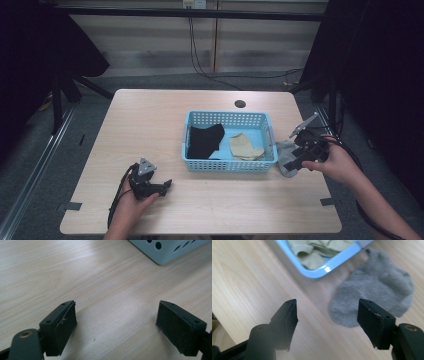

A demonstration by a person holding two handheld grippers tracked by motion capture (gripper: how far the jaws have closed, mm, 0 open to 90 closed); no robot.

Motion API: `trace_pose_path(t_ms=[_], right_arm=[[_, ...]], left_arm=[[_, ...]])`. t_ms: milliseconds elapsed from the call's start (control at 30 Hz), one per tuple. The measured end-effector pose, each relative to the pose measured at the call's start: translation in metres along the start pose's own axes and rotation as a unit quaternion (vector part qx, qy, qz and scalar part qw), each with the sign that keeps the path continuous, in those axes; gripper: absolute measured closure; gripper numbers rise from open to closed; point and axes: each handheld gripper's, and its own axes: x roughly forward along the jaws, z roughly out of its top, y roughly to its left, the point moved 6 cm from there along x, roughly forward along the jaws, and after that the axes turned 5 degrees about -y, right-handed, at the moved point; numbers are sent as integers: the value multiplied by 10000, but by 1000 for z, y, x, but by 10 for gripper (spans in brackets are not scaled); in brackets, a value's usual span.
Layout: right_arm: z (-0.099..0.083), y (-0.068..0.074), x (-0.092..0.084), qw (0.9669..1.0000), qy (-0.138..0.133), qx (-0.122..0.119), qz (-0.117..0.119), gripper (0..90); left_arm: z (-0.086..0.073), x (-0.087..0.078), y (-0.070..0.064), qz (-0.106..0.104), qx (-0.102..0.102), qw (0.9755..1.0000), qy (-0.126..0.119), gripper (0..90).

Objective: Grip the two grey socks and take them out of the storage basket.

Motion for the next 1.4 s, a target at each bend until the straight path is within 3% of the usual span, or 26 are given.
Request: trace_pose_path(t_ms=[500,767,1000,1133,1233,1333,1400], right_arm=[[-21,50,27,9988,-284,-235,328,288],[-32,68,51,9972,-436,-311,523,284],[-41,80,72,9943,-780,-377,627,278],[-45,85,83,9922,-931,-427,708,266],[-44,86,89,9873,-1304,-622,665,236],[-44,89,93,9816,-1684,-598,670,172],[-45,91,96,9794,-1815,-726,506,171]], left_arm=[[0,0,0,-7,4,10000,4,158],[0,0,0,1,4,10000,0,158],[0,0,0,-5,6,10000,4,158],[0,0,0,-6,6,10000,4,158],[0,0,0,-7,4,10000,3,158],[0,0,0,-5,8,10000,5,158],[0,0,0,-4,5,10000,4,158]])
